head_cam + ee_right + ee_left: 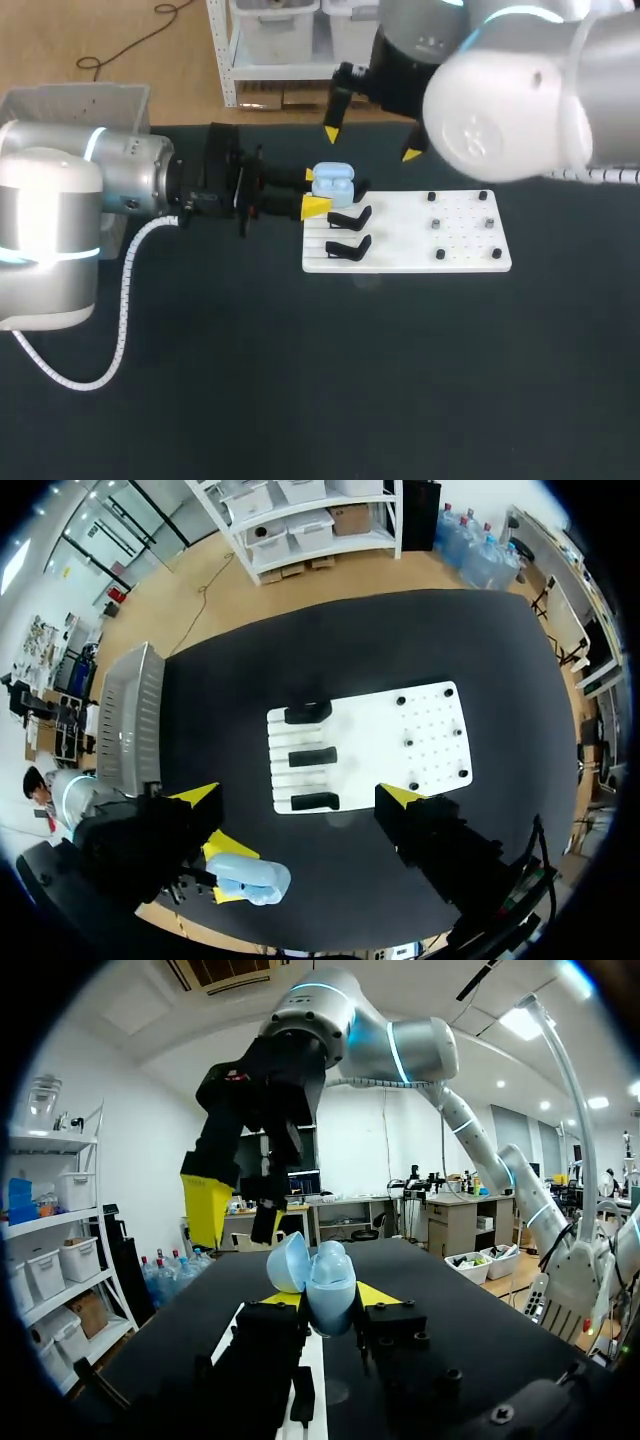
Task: Pick up each earbud case from the left stands, insert the matching earbuds, close the lid, and place the case in the box.
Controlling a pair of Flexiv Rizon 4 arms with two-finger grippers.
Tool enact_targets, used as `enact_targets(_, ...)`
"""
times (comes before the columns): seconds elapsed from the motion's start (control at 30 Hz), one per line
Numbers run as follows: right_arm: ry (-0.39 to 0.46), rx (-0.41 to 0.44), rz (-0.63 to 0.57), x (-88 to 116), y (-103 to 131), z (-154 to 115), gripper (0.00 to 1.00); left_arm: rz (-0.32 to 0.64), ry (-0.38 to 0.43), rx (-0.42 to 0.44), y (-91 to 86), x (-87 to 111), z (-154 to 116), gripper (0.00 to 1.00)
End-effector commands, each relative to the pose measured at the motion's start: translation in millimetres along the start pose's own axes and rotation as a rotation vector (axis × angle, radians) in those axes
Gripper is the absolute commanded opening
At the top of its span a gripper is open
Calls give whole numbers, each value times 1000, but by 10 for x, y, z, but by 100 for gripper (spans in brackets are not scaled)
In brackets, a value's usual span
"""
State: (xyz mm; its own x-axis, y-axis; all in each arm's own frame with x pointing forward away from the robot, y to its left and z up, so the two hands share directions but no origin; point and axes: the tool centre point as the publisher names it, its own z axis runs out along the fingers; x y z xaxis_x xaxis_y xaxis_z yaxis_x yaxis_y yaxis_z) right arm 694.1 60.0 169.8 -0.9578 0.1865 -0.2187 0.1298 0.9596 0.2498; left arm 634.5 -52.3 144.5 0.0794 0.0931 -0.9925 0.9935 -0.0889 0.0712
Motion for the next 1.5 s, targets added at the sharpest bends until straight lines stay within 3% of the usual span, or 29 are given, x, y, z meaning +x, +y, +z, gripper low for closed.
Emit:
enact_targets(0.03,17,17,-7,66,14,22,100,3,-2,-3,-10,7,0,0)
enact_targets(0.33,121,38,-34,252,0,-41,100,3,-2,-3,-10,7,0,0)
enact_targets(0.7,169,64,-58,432,4,-132,100,3,-2,-3,-10,7,0,0)
enact_targets(0.77,114,48,-47,419,-13,-158,100,3,-2,-3,-10,7,0,0)
enact_targets(0.9,-75,-46,-45,344,-82,-407,100,3,-2,-3,-10,7,0,0)
enact_targets(1.03,-174,-86,-100,354,-151,-634,100,3,-2,-3,-10,7,0,0)
enact_targets(1.2,-177,-114,-167,463,-288,-763,100,3,-2,-3,-10,7,0,0)
enact_targets(1.5,-142,-154,-197,602,-656,-919,100,-31,74,-78,-33,-270,-236,0)
